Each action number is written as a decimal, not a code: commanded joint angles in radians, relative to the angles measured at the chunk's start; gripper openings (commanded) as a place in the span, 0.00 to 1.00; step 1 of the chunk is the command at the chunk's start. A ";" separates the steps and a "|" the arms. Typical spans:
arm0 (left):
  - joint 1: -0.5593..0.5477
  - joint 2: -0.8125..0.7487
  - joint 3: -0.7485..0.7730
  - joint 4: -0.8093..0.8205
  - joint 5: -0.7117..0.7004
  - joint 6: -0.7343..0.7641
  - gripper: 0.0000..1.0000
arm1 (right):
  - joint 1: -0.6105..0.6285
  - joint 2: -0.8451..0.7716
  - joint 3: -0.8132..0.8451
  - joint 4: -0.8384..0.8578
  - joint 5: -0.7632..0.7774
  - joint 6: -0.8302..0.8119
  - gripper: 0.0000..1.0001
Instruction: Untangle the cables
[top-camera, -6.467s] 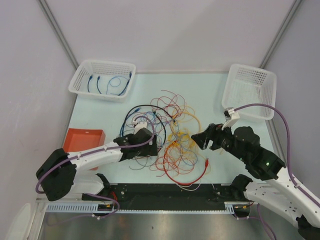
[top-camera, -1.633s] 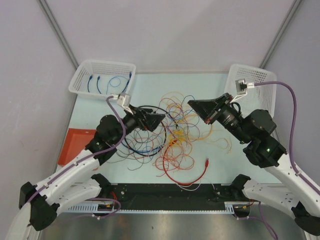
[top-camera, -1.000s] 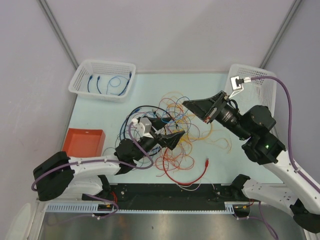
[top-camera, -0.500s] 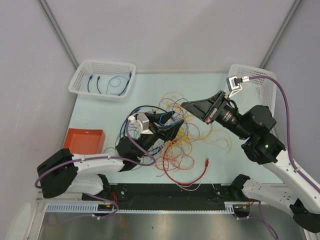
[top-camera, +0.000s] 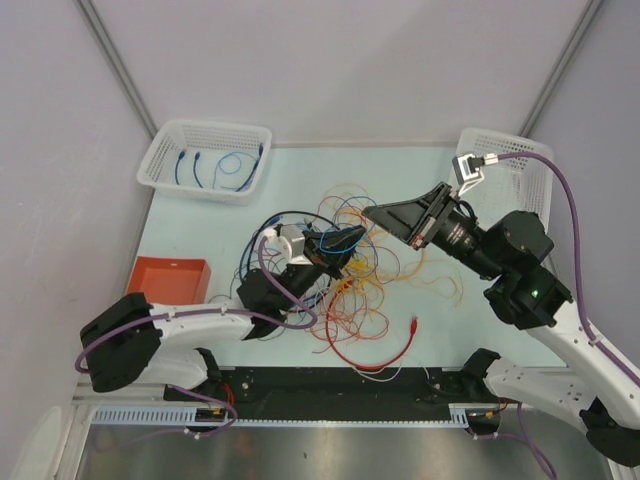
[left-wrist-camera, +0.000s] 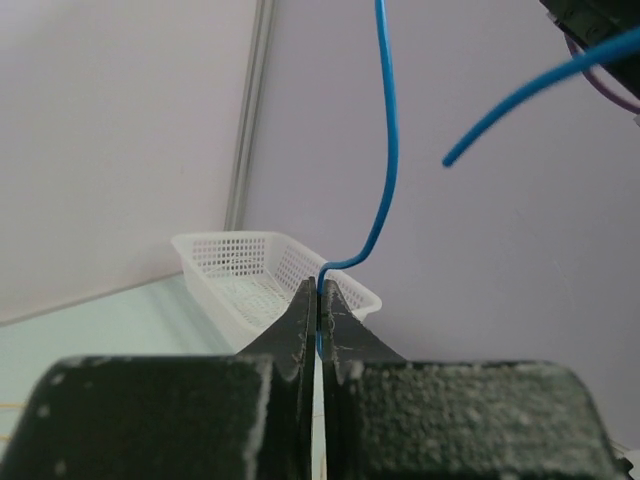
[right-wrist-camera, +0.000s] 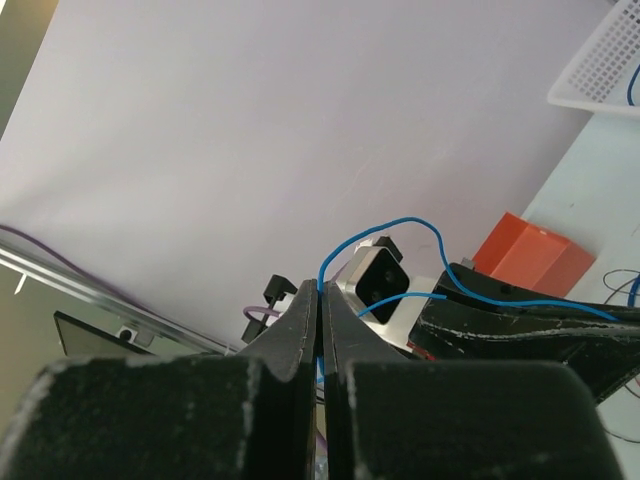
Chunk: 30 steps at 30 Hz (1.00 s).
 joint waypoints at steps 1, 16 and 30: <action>-0.005 -0.007 0.045 0.019 0.024 0.011 0.00 | 0.003 -0.027 0.039 -0.008 -0.011 -0.011 0.00; 0.231 -0.297 0.330 -1.155 -0.081 -0.285 0.00 | -0.012 -0.130 0.039 -0.253 0.253 -0.271 1.00; 0.753 -0.069 0.894 -1.570 0.002 -0.436 0.00 | -0.018 -0.167 0.039 -0.378 0.365 -0.386 1.00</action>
